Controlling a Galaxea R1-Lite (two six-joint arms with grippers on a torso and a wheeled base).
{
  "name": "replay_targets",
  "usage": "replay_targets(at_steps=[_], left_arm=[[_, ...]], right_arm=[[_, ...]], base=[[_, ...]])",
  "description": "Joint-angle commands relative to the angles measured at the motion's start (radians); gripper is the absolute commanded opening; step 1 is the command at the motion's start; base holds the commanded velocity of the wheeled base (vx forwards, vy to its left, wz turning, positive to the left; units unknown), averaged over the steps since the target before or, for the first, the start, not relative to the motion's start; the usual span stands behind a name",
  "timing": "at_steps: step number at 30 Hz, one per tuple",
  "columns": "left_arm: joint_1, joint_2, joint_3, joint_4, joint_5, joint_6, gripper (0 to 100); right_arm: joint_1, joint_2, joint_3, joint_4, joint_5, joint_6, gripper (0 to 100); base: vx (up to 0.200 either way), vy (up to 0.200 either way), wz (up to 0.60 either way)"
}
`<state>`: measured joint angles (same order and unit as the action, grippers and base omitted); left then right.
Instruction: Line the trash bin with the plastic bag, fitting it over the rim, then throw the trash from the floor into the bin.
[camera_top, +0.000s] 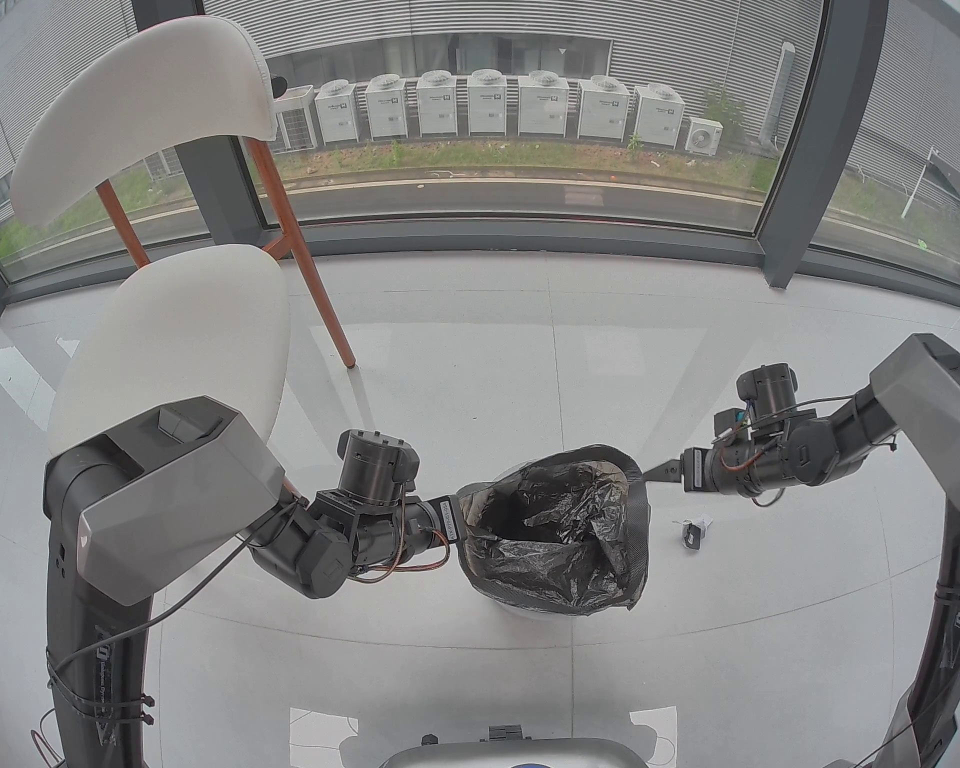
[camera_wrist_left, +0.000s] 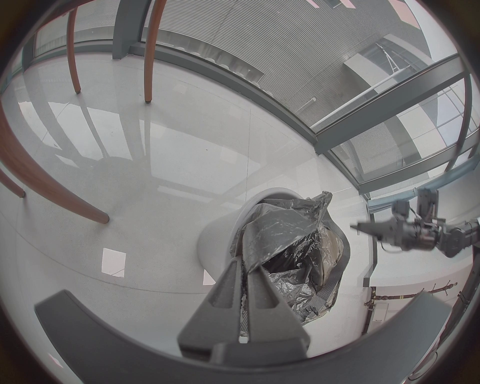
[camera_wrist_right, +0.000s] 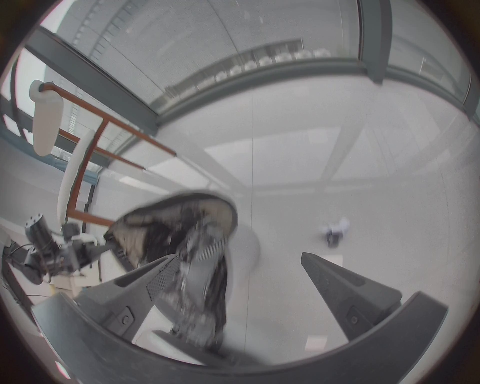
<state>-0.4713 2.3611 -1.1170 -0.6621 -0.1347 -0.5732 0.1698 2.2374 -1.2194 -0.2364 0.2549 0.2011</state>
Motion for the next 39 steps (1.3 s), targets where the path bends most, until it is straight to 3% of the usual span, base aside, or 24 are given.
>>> replay_targets(at_steps=[1,10,13,17,27,39], left_arm=[[-0.004,-0.017,0.002,-0.001,0.000,-0.027,0],[-0.003,-0.019,0.002,-0.001,0.003,-0.024,0],[-0.003,-0.017,0.003,-0.001,0.003,-0.025,0],[-0.003,-0.017,0.002,-0.002,0.003,-0.024,0],[-0.001,-0.017,-0.015,-0.001,0.003,-0.024,0],[0.002,-0.016,-0.014,0.001,0.004,-0.025,0]], right_arm=[[0.036,-0.234,0.187,0.200,0.026,0.011,100],[0.244,-0.147,0.189,0.227,-0.006,0.258,100],[0.280,-0.125,0.193,0.227,-0.036,0.278,100],[0.284,-0.102,0.193,0.206,-0.066,0.279,100],[0.278,-0.052,0.339,-0.078,-0.194,0.330,100],[0.284,0.016,0.386,-0.224,-0.240,0.333,100]], base=[[0.000,0.000,0.00],[0.000,0.000,0.00],[0.000,0.000,0.00],[0.000,0.000,0.00],[0.000,0.000,0.00],[0.000,0.000,0.00]])
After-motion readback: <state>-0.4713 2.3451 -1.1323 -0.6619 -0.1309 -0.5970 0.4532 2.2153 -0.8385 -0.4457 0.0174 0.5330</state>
